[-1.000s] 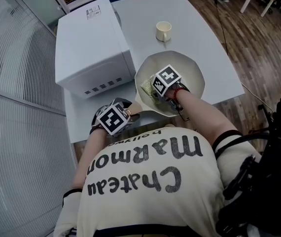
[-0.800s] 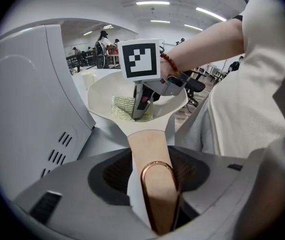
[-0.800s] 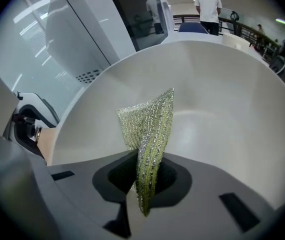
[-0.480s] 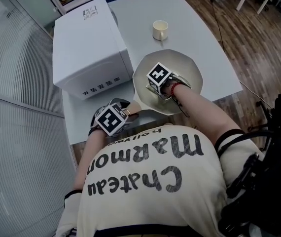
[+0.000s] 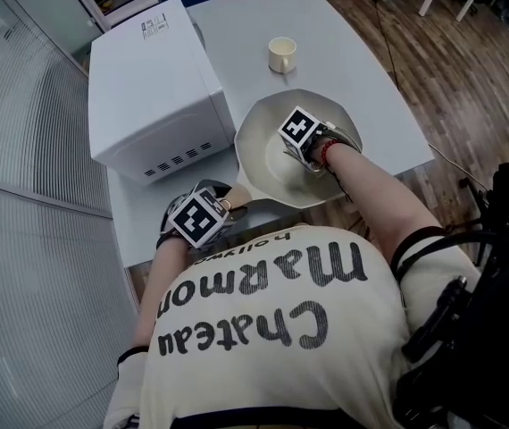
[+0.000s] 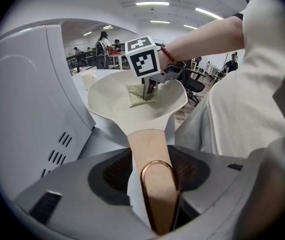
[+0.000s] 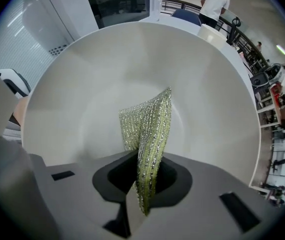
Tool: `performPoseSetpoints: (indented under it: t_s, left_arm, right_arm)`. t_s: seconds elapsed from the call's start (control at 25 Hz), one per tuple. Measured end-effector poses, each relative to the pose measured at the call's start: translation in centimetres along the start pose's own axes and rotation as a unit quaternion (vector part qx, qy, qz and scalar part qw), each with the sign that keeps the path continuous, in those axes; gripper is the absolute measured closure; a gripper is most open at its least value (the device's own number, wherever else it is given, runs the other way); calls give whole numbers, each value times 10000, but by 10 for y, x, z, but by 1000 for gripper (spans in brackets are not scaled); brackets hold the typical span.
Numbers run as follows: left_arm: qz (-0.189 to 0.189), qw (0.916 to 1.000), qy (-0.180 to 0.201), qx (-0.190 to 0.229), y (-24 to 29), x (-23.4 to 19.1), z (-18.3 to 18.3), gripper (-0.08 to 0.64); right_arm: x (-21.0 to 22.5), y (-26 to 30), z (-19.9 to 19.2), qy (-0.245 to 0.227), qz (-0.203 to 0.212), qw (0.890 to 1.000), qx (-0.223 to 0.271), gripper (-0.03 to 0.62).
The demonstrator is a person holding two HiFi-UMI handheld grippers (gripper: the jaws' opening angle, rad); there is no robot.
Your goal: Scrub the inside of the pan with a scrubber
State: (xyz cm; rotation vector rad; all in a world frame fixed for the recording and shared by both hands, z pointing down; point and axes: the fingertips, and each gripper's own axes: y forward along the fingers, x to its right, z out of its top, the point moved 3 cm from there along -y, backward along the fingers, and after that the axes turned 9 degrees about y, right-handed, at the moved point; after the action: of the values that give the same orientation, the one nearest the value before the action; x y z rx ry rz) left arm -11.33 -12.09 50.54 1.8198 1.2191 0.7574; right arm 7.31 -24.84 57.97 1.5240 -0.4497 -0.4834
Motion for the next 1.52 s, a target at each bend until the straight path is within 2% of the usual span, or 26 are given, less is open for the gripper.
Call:
performPoseSetpoints:
  t_s: [0.2,0.36,0.52,0.64,0.72,0.84,1.0,1.08,1.12,1.16,1.2,1.28,1.32,1.36,1.4,1.44,1.48,1.52]
  left_arm:
    - [-12,10000,23,6,1,0,0,341]
    - [2,10000,20,17,0,0,0,341]
    - [110,9999,64,13,0,-1,0,347]
    - [132,9999,23,27,-1,1,1,350]
    - [147,9999,-6,57,-1,1,1,350]
    - [126,9999,-90,52,-2,1,2,354]
    - [131,9998,-131,82,-2,0,3,359]
    - [138,9998,-86,70,-1,-1,3,357]
    - [144,9999,-48,56,-1,-1,3,357]
    - [152,9999,1,41,-1,-1,3,356]
    - [156,9999,47,23,-1,0,3,356]
    - [131,9999,77,-33,-1,1,2,356]
    - [111,9999,63,-52,-2,1,2,356]
    - [94,9999,46,-62,-3,2,2,356]
    - [82,9999,35,-65,-2,2,2,356]
    - [81,9999,30,-64,-2,3,2,356]
    - [86,9999,27,-61,-1,2,2,356]
    - [94,9999,24,-55,-1,2,1,356]
  right_arm:
    - [20,10,6,-352,-535,9979,65,545]
    - [34,9,4,-725,-1311,9887,2,545]
    - [53,8,5,-1313,-2107,9687,-56,545]
    - [68,-5,10,-1812,-2737,9446,34,545]
    - [76,-14,12,-1909,-2930,9367,151,545]
    - [86,-28,14,-1929,-3063,9317,290,545]
    - [95,-50,19,-2110,-3368,9158,583,545]
    - [99,-59,22,-2048,-3377,9155,772,545]
    - [98,-62,23,-1924,-3239,9218,914,545]
    - [93,-65,25,-1721,-2940,9334,1127,544]
    - [83,-70,28,-1452,-2457,9479,1416,543]
    - [49,-80,33,-775,-1018,9717,1987,543]
    - [28,-83,34,-393,-116,9768,2101,543]
    - [4,-84,33,-45,865,9748,2056,543]
    - [-21,-84,31,226,1830,9645,1892,543]
    - [-45,-84,28,413,2671,9482,1671,543]
    - [-66,-84,25,538,3340,9299,1442,543]
    - [-82,-84,22,630,3842,9128,1231,543]
